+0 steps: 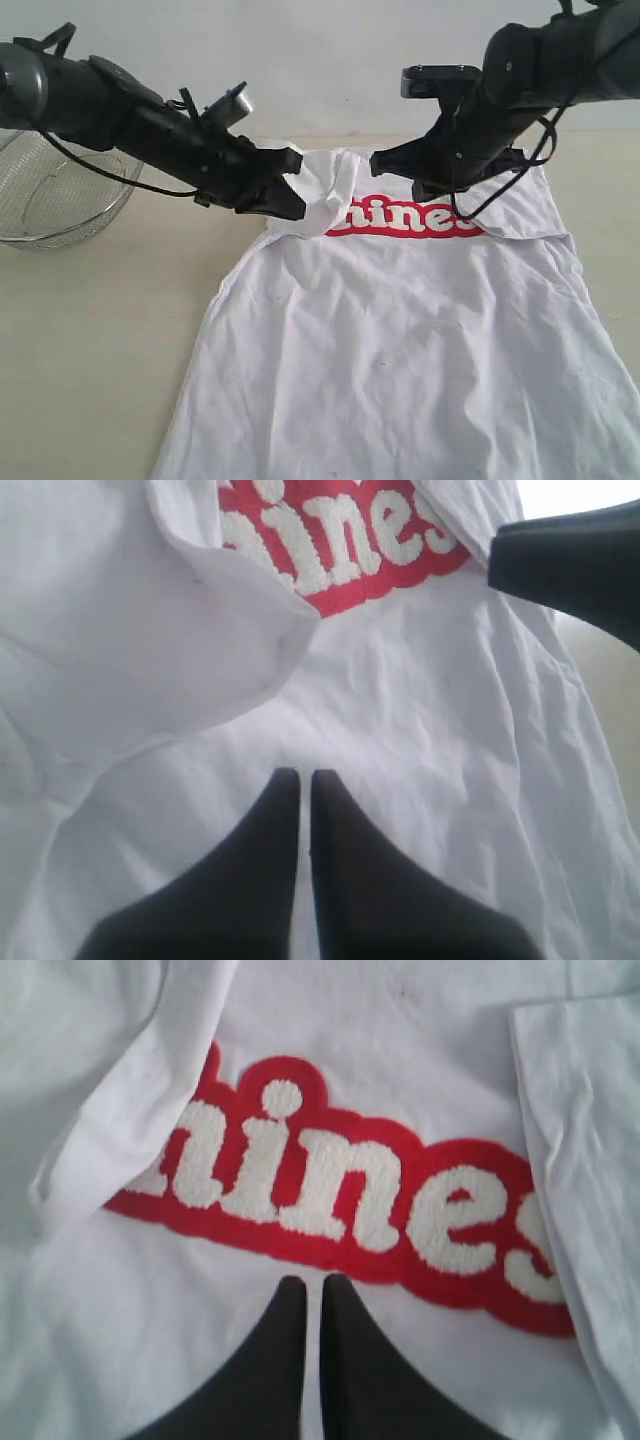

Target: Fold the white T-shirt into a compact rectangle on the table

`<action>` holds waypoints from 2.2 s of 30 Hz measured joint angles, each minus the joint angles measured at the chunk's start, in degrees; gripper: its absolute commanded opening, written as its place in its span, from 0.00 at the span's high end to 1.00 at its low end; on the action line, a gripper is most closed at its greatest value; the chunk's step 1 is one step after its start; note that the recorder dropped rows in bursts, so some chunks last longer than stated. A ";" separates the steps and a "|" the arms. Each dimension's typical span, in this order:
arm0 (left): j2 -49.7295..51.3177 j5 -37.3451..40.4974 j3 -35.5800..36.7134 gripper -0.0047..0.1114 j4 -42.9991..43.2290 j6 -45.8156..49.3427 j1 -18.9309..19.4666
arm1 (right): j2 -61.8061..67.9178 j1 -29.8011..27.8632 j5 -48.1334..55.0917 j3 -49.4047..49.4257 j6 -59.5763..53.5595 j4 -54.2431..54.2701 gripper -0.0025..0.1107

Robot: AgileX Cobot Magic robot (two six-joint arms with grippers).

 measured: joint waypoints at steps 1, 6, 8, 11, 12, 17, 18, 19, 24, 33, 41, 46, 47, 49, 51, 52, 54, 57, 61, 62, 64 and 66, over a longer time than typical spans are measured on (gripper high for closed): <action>0.23 -0.94 0.00 0.92 0.15 -0.11 -0.55 | -1.47 0.00 -1.12 2.23 0.00 0.64 0.98; 0.74 -5.54 0.00 0.92 0.40 -0.20 -1.11 | -8.86 0.00 -3.99 11.44 -0.14 2.07 0.98; 1.24 -7.20 0.00 0.92 0.40 -0.36 -1.11 | -12.24 0.00 -4.30 14.34 -0.26 2.30 0.98; 2.27 -8.69 0.00 0.92 0.40 -0.50 -1.11 | -18.46 0.00 -5.03 18.44 -0.57 2.30 0.98; 2.79 -8.81 -0.12 0.92 0.40 -0.50 -1.11 | -20.57 0.00 -5.30 19.80 -0.67 2.41 0.98; 4.88 -9.40 -0.80 0.92 0.22 -0.94 -1.11 | -29.05 0.00 -6.00 24.99 -0.83 2.50 0.98; 4.88 -9.65 -0.80 0.92 0.22 -0.94 -1.11 | -29.98 0.00 -6.00 25.58 -0.95 2.50 0.98; 4.88 -9.65 -0.80 0.92 0.22 -1.04 -1.11 | -30.92 0.00 -6.00 26.21 -1.09 2.50 0.98; 4.88 -10.14 -1.01 0.92 0.11 -1.02 -1.11 | -32.32 0.00 -5.89 27.72 -1.24 2.50 0.98; 4.95 -12.24 -1.14 0.92 1.05 -2.27 -1.11 | -32.44 0.00 -5.54 27.72 -1.73 4.05 0.98; 6.81 -12.70 -1.14 0.92 1.47 -3.51 -1.11 | -32.53 0.00 -5.44 27.72 -1.73 5.06 0.98; 6.93 -12.84 -1.14 0.92 1.47 -3.53 -1.11 | -32.53 0.00 -5.34 27.72 -2.06 5.06 0.98; 6.93 -12.84 -1.14 0.92 1.67 -3.53 -1.11 | -32.53 0.00 -5.34 27.72 -2.14 5.06 0.98; 6.93 -12.90 -1.25 0.92 2.26 -4.11 -0.90 | -32.53 0.00 -5.34 27.72 -2.14 5.06 0.98; 6.93 -12.90 -1.18 0.92 3.81 -5.28 -0.52 | -32.53 0.00 -5.22 27.72 -2.14 5.06 0.98; 6.93 -12.99 -1.18 0.92 4.63 -5.98 -0.41 | -32.53 0.00 -5.22 27.72 -2.30 5.06 0.98; 6.93 -13.28 -1.18 0.92 6.71 -7.34 -0.07 | -32.53 0.00 -5.22 27.72 -2.30 5.17 0.98; 6.93 -14.08 -1.18 0.92 8.31 -8.71 0.02 | -32.53 0.00 -5.22 27.72 -2.30 5.17 0.98; 6.93 -14.19 -1.18 0.92 8.69 -9.22 0.02 | -32.53 0.00 -5.22 27.72 -2.30 5.17 0.98; 6.93 -14.19 -1.18 0.92 8.69 -9.22 0.02 | -32.53 0.00 -5.22 27.72 -2.30 5.17 0.98; 6.93 -14.19 -1.18 0.92 8.69 -9.34 0.02 | -32.53 0.00 -5.22 27.72 -2.30 5.17 0.98; 6.93 -14.19 -1.18 0.92 8.69 -9.44 0.16 | -32.53 0.00 -5.22 27.72 -2.30 5.17 0.98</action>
